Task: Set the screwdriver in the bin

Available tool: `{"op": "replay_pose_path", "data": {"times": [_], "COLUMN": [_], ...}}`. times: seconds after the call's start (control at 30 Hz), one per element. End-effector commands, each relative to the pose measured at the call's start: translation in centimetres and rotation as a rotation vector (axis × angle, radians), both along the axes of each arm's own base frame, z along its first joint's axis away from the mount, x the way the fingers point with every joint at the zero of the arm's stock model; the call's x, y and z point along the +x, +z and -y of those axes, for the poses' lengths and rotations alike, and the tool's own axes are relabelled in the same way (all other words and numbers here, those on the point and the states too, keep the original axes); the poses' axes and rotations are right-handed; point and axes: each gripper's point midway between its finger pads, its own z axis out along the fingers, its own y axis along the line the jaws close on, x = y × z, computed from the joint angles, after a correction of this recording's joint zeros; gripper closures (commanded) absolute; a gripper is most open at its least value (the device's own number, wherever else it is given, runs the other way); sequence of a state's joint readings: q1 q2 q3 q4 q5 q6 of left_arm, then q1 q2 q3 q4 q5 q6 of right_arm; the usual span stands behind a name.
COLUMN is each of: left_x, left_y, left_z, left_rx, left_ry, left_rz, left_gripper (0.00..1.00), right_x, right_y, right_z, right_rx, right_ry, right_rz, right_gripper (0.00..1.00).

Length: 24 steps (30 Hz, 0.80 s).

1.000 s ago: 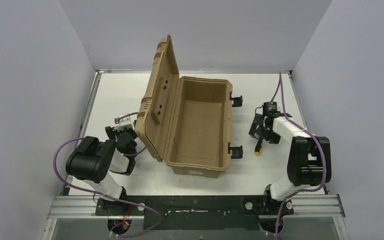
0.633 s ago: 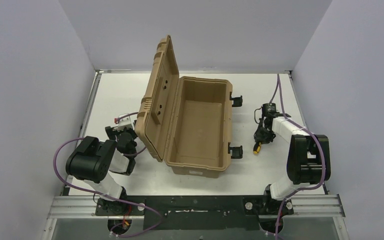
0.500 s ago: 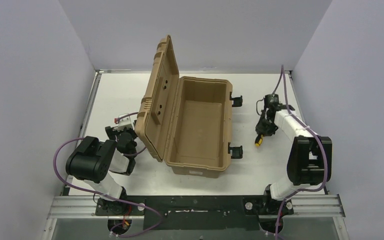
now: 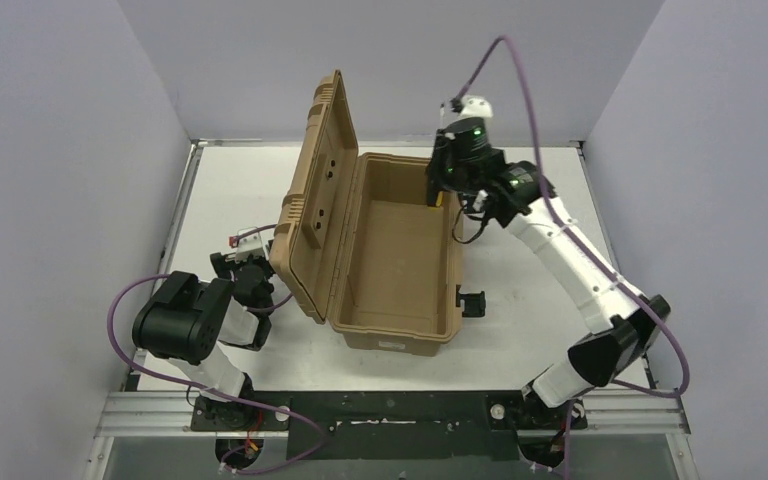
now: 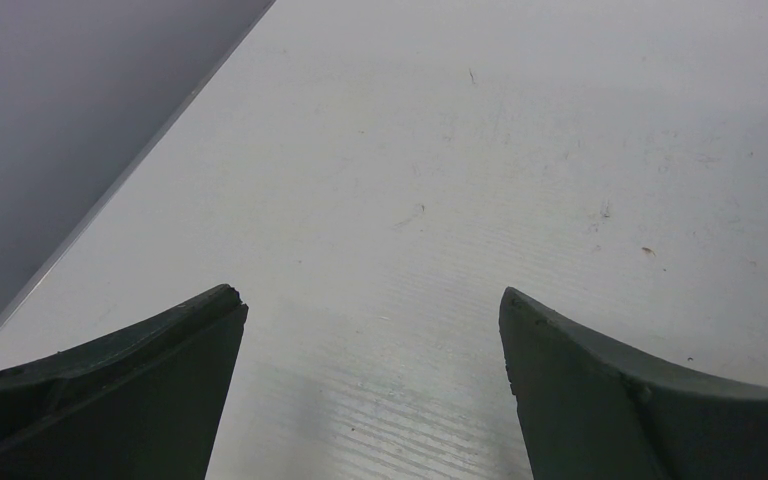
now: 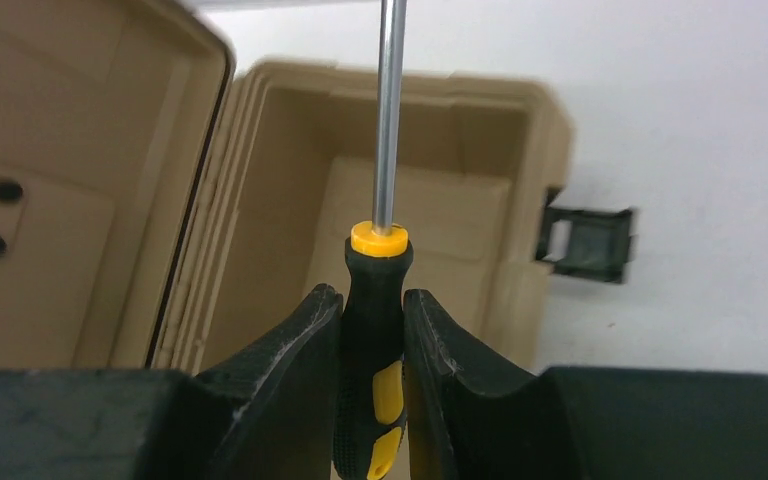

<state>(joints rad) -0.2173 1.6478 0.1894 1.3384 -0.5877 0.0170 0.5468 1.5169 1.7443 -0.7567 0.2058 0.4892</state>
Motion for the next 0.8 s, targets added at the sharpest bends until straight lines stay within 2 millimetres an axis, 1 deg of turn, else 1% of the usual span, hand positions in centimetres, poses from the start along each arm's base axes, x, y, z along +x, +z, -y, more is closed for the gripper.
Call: {"op": "replay_pose_path", "data": {"times": [0.0, 0.07, 0.2, 0.27, 0.43, 0.5, 0.63, 0.77], "left_x": [0.3, 0.3, 0.3, 0.3, 0.3, 0.3, 0.3, 0.3], "left_y": [1.2, 1.2, 1.2, 1.3, 1.2, 1.3, 1.3, 1.2], "left_z": [0.2, 0.1, 0.2, 0.2, 0.2, 0.3, 0.2, 0.2], "left_rx": [-0.007, -0.007, -0.011, -0.01, -0.012, -0.014, -0.014, -0.012], "left_ry": [0.002, 0.003, 0.001, 0.002, 0.001, 0.001, 0.002, 0.002], "left_rz": [0.053, 0.053, 0.053, 0.054, 0.053, 0.055, 0.054, 0.053], "left_gripper": [0.03, 0.03, 0.03, 0.03, 0.03, 0.03, 0.03, 0.03], "right_x": [-1.0, -2.0, -3.4, -4.1, -4.9, -4.9, -4.8, -4.6], "right_y": [-9.1, -11.9, -17.1, -19.6, -24.9, -26.5, -28.5, -29.1], "right_z": [-3.9, -5.7, -8.0, -8.6, -8.9, -9.0, -9.2, -9.4], "right_rx": [-0.092, -0.097, -0.1, -0.129, -0.211, -0.226, -0.254, -0.262], "right_ry": [0.043, 0.091, 0.164, 0.201, 0.24, 0.251, 0.261, 0.264], "right_rz": [-0.203, -0.252, -0.341, -0.388, -0.5, -0.525, -0.559, -0.569], "right_gripper": [1.0, 1.0, 1.0, 1.0, 1.0, 1.0, 1.0, 0.99]}}
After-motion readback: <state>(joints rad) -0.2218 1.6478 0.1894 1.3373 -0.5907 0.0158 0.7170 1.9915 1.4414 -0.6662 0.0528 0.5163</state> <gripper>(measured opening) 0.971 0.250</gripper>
